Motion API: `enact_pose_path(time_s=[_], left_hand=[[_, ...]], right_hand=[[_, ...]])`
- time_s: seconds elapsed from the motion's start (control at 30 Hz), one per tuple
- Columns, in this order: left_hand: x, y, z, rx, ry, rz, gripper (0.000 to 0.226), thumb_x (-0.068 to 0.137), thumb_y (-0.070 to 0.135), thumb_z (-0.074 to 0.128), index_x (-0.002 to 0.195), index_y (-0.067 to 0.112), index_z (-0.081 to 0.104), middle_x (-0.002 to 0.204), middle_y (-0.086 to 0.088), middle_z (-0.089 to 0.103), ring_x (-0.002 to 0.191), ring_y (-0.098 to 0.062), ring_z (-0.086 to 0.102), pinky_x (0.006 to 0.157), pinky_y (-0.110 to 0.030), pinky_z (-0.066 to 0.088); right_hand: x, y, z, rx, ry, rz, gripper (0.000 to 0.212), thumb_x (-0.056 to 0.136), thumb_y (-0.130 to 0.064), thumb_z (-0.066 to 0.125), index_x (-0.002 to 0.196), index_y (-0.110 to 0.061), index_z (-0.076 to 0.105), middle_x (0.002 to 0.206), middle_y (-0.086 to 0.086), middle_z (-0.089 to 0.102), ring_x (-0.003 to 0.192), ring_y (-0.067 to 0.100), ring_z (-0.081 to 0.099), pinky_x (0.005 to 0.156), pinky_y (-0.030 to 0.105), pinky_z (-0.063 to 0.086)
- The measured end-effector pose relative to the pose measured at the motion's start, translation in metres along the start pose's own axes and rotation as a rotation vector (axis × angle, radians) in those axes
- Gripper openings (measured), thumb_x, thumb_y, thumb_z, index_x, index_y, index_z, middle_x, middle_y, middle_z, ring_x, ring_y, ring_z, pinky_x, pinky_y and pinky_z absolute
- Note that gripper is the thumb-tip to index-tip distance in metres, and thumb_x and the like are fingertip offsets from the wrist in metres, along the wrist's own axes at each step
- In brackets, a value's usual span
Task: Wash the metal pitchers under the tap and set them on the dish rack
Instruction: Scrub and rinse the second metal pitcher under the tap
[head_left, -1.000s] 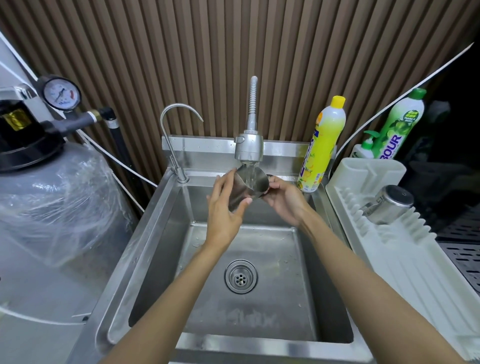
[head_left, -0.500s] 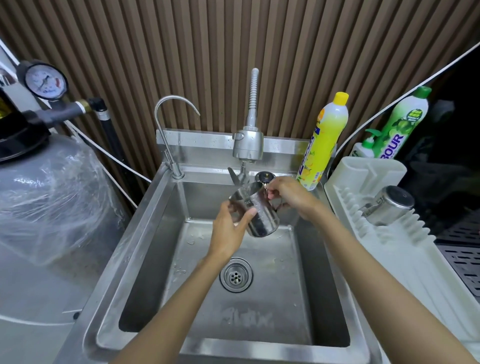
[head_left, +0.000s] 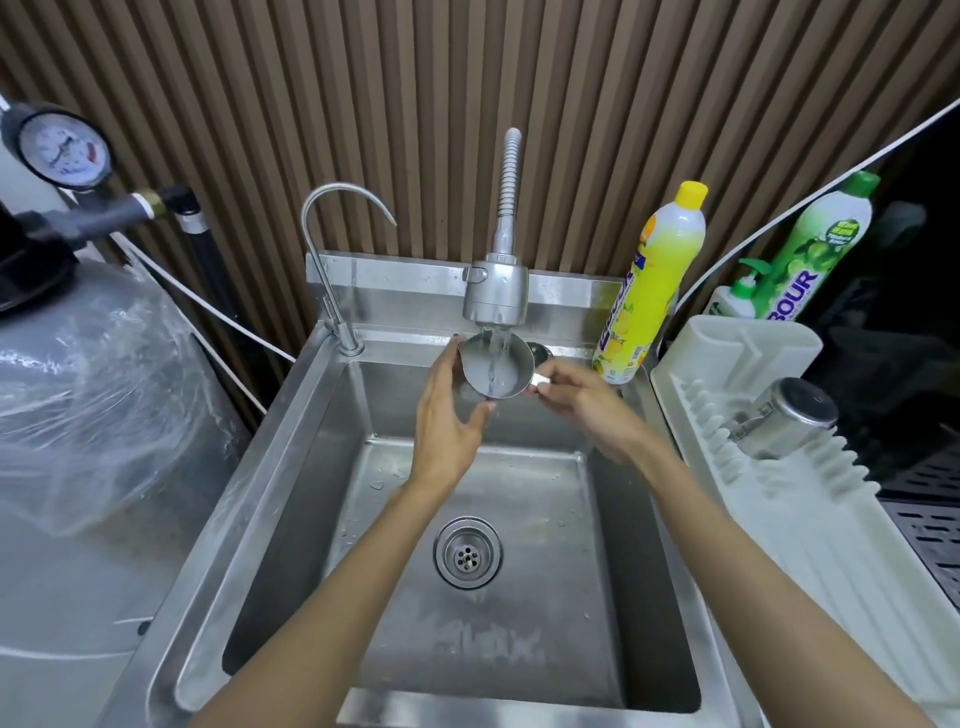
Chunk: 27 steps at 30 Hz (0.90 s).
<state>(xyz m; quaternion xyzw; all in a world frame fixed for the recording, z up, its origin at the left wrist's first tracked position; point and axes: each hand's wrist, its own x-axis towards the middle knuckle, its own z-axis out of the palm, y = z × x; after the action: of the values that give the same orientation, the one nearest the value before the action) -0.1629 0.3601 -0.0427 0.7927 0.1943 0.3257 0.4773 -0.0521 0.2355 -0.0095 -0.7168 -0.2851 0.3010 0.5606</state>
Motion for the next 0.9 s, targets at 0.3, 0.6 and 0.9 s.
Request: enact_pose_path(time_s=[0.3,0.6,0.9], left_hand=[[0.005,-0.005,-0.041,0.188,-0.11,0.051,0.084,0.073,0.026,0.077,0.144,0.018,0.031,0.119,0.001,0.042,0.112,-0.007,0.042,0.094,0.002,0.025],[-0.023,0.003,-0.007,0.055,-0.024,-0.201,0.064,0.068,0.042,0.077,0.121,0.015,0.053,0.108,-0.002,0.057,0.097,-0.013,0.057,0.086,-0.02,0.042],[-0.005,0.028,0.021,-0.286,-0.01,-0.351,0.055,0.069,0.02,0.08,0.104,0.015,0.038,0.105,0.004,0.057,0.096,-0.007,0.058,0.084,-0.016,0.042]], right_hand=[[0.0,0.019,0.032,0.384,-0.077,0.029,0.021,0.096,-0.002,0.039,0.083,-0.011,0.054,0.084,0.003,0.062,0.087,0.01,0.062,0.088,0.02,0.049],[-0.007,-0.02,0.007,-0.132,0.047,0.113,0.024,0.095,-0.015,0.051,0.073,-0.013,0.06,0.072,0.001,0.064,0.071,0.016,0.058,0.085,0.033,0.049],[0.002,-0.052,-0.016,-0.472,0.168,-0.08,0.023,0.09,-0.017,0.055,0.067,-0.018,0.059,0.072,-0.002,0.068,0.079,0.019,0.061,0.081,0.034,0.045]])
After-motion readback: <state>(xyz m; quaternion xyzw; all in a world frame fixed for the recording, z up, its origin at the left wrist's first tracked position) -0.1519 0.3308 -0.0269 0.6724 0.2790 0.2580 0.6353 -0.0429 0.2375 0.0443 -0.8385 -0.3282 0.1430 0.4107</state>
